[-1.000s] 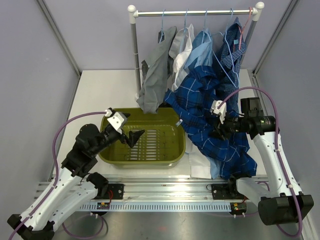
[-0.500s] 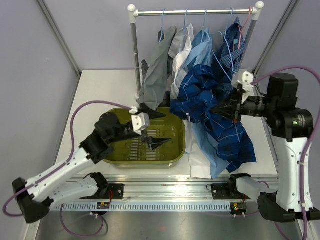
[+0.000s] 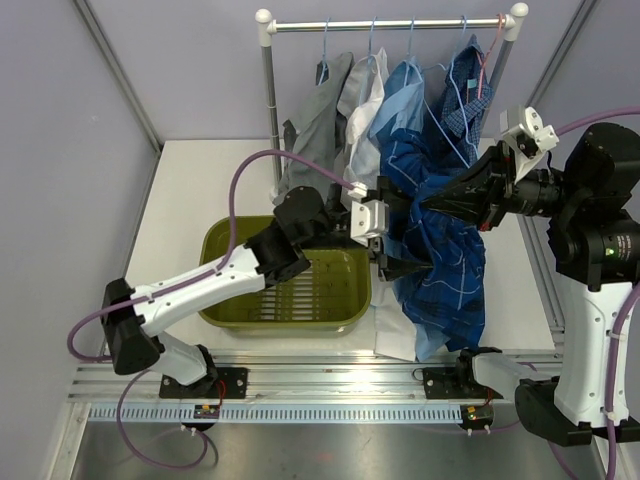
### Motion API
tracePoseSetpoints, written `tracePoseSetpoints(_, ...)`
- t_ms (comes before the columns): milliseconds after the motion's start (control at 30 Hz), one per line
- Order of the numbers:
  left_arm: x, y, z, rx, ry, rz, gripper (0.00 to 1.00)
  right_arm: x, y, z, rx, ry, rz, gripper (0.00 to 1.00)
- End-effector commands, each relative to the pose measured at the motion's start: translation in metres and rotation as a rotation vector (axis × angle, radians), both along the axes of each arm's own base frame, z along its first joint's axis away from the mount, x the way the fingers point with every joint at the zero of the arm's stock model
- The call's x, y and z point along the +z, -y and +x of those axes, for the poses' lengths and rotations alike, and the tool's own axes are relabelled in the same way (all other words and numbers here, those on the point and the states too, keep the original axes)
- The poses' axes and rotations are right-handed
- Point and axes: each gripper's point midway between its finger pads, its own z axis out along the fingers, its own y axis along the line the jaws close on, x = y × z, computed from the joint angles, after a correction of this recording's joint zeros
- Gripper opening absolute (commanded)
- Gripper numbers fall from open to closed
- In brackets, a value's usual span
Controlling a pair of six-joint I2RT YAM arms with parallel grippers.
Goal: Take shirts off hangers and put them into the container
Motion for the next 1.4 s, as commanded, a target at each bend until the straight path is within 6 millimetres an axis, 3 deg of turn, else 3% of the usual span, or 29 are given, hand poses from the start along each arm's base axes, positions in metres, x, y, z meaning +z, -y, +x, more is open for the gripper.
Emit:
tracePoseSetpoints(0,0.037,0.015,-0.035,-0.165,0.053,-0.103,0.99,0.012,0.000,0.006,-0.043,0.024,0.022,0.00)
tracePoseSetpoints(33,0.046,0.018,-0.035,-0.163,0.065,-0.116,0.97,0.009,0.000,0.008,-0.041,0.018,0.020,0.00)
tracePoseSetpoints(67,0.042,0.023,-0.032,-0.154,0.051,-0.097,0.91,0.008,0.000,0.004,-0.032,0.021,0.021,0.00)
tracePoseSetpoints(100,0.038,0.028,-0.028,-0.145,0.041,-0.085,0.81,0.006,0.000,0.004,-0.031,0.014,0.021,0.00)
tracePoseSetpoints(167,0.041,0.032,-0.016,-0.082,0.036,-0.072,0.30,0.006,0.000,-0.001,-0.027,0.019,0.020,0.00)
tracePoseSetpoints(233,0.046,0.031,-0.005,-0.024,0.043,-0.080,0.00,0.007,0.002,-0.007,-0.043,0.036,0.012,0.00)
tracePoseSetpoints(333,0.060,0.019,0.006,0.073,0.077,-0.097,0.00,0.010,0.006,-0.013,-0.090,0.058,0.000,0.02)
tracePoseSetpoints(367,0.071,0.012,0.010,0.103,0.089,-0.112,0.00,0.011,0.012,-0.005,-0.175,0.066,-0.007,0.05)
tracePoseSetpoints(400,0.080,0.005,0.018,0.163,0.091,-0.122,0.00,0.019,0.017,-0.010,-0.224,0.109,-0.010,0.22)
tracePoseSetpoints(433,0.086,-0.004,0.023,0.205,0.099,-0.102,0.00,0.017,0.030,0.005,-0.367,0.090,-0.023,0.34)
tracePoseSetpoints(467,0.094,-0.011,0.028,0.239,0.103,-0.102,0.00,0.021,0.038,0.006,-0.437,0.104,-0.026,0.46)
tracePoseSetpoints(500,0.117,-0.023,0.034,0.297,0.113,-0.135,0.00,0.024,0.047,0.006,-0.507,0.119,-0.035,0.70)
tracePoseSetpoints(533,0.121,-0.032,0.038,0.335,0.118,-0.117,0.00,0.025,0.056,0.011,-0.579,0.123,-0.037,0.83)
tracePoseSetpoints(600,0.159,-0.063,0.045,0.429,0.133,-0.186,0.00,0.027,0.087,0.026,-0.805,0.130,-0.043,0.98)
tracePoseSetpoints(633,0.162,-0.071,0.047,0.457,0.137,-0.172,0.00,0.027,0.098,0.030,-0.871,0.140,-0.049,0.99)
tracePoseSetpoints(667,0.173,-0.082,0.050,0.492,0.143,-0.188,0.00,0.028,0.117,0.034,-0.989,0.153,-0.053,1.00)
tracePoseSetpoints(700,0.197,-0.103,0.050,0.544,0.148,-0.234,0.00,0.022,0.126,0.042,-1.039,0.157,-0.073,0.99)
tracePoseSetpoints(767,0.212,-0.122,0.053,0.601,0.159,-0.244,0.00,0.016,0.145,0.051,-1.149,0.157,-0.094,0.99)
tracePoseSetpoints(833,0.240,-0.150,0.050,0.667,0.176,-0.291,0.00,-0.001,0.150,0.059,-1.172,0.136,-0.125,0.99)
tracePoseSetpoints(933,0.267,-0.190,0.059,0.827,0.205,-0.332,0.00,-0.029,0.149,0.069,-1.163,0.089,-0.160,0.99)
tracePoseSetpoints(1033,0.276,-0.230,0.073,1.014,0.216,-0.343,0.00,-0.056,0.150,0.078,-1.167,0.042,-0.194,0.99)
tracePoseSetpoints(1167,0.266,-0.272,0.097,1.199,0.202,-0.323,0.00,-0.089,0.146,0.084,-1.137,-0.022,-0.222,0.99)
tracePoseSetpoints(1233,0.246,-0.275,0.115,1.226,0.159,-0.293,0.00,-0.098,0.147,0.087,-1.136,-0.041,-0.224,0.99)
tracePoseSetpoints(1267,0.243,-0.290,0.124,1.260,0.162,-0.293,0.00,-0.107,0.145,0.089,-1.127,-0.062,-0.233,0.99)
tracePoseSetpoints(1300,0.221,-0.286,0.141,1.276,0.138,-0.243,0.00,-0.110,0.145,0.091,-1.126,-0.065,-0.230,0.99)
tracePoseSetpoints(1367,0.205,-0.301,0.156,1.305,0.096,-0.236,0.00,-0.118,0.142,0.091,-1.109,-0.081,-0.235,0.99)
